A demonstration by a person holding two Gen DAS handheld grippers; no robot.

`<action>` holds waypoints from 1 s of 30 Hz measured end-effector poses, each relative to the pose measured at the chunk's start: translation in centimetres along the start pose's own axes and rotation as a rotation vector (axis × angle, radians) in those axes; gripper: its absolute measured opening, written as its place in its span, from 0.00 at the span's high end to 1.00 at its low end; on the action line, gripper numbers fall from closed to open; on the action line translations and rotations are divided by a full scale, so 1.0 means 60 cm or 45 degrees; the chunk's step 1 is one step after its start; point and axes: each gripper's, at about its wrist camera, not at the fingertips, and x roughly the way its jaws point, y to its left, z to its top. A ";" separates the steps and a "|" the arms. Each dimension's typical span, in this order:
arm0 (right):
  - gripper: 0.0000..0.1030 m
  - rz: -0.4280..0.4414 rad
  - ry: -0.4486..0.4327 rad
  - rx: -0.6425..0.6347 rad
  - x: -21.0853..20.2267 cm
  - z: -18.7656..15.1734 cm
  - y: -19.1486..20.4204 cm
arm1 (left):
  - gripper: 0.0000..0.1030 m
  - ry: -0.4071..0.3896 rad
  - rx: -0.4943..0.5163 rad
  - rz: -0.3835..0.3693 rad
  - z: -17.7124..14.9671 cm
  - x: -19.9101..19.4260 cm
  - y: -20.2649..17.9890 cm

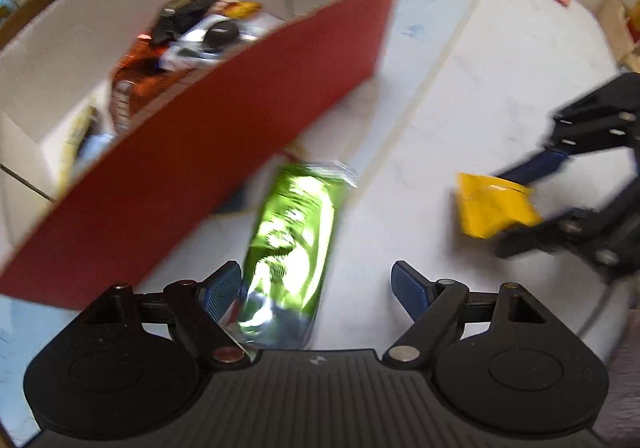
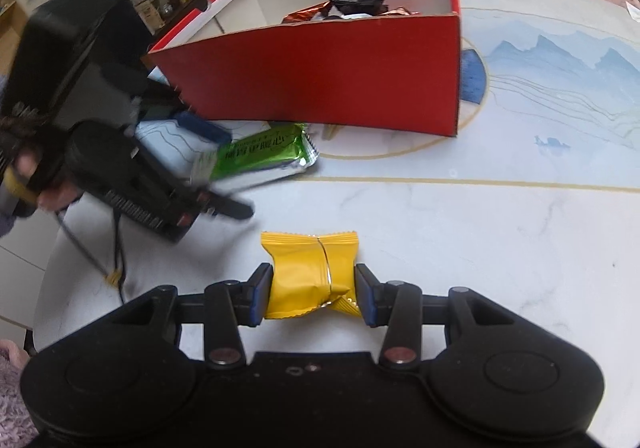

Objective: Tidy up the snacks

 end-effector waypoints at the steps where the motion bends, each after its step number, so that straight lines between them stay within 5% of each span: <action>1: 0.58 0.001 -0.004 0.012 -0.001 -0.001 -0.004 | 0.20 -0.007 0.000 -0.001 -0.002 -0.002 -0.008; 9: 0.58 -0.038 -0.031 0.054 -0.006 0.000 -0.020 | 0.21 -0.016 -0.247 0.207 0.013 0.028 0.001; 13: 0.58 -0.050 -0.048 0.043 -0.008 0.004 -0.019 | 0.27 -0.030 -0.314 0.204 0.013 0.027 0.010; 18: 0.58 -0.055 -0.055 0.081 -0.006 0.007 -0.024 | 0.57 -0.047 -0.347 0.214 0.012 0.023 0.002; 30: 0.58 -0.142 -0.084 0.137 -0.025 0.005 -0.012 | 0.59 -0.062 -0.579 0.187 -0.012 -0.014 -0.020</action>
